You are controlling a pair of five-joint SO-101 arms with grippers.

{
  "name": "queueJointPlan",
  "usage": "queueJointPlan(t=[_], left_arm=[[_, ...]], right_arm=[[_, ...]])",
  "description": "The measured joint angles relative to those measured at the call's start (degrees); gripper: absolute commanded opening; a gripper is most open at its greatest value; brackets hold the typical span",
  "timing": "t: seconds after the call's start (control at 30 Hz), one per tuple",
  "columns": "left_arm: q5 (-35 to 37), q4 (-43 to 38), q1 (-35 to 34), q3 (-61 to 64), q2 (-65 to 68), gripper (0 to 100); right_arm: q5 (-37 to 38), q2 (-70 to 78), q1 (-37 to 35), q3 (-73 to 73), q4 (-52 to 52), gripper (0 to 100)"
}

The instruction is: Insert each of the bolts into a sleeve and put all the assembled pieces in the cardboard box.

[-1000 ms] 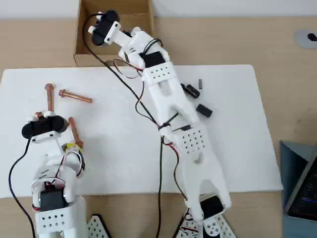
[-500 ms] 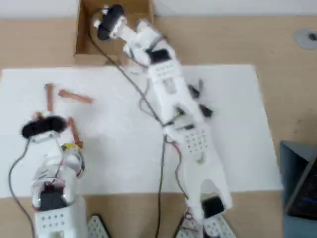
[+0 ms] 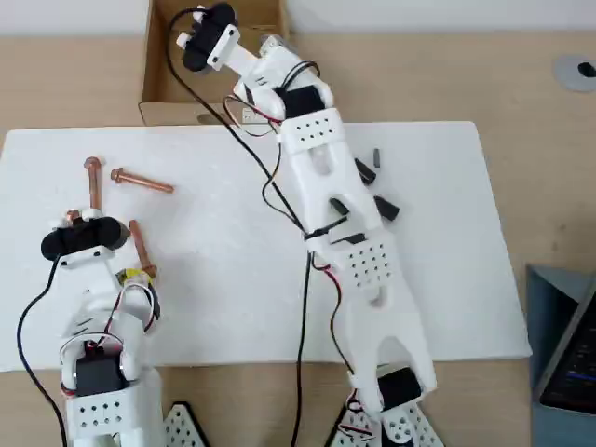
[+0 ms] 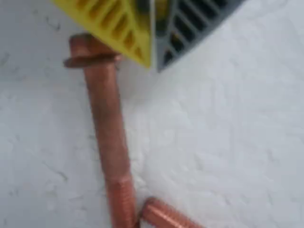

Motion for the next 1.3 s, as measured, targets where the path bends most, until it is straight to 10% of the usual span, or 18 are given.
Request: queueJointPlan(t=[0.53, 0.83, 1.3], left_arm=[[0.00, 0.00, 0.00, 0.00, 0.00, 0], [0.00, 0.00, 0.00, 0.00, 0.00, 0], [0.00, 0.00, 0.00, 0.00, 0.00, 0]], right_arm=[[0.00, -6.42, 0.44, -25.67, 45.19, 4.1], [-3.52, -11.87, 4.22, -25.41, 48.79, 4.1], [-10.29, -34.55, 8.53, 20.31, 48.79, 4.4]])
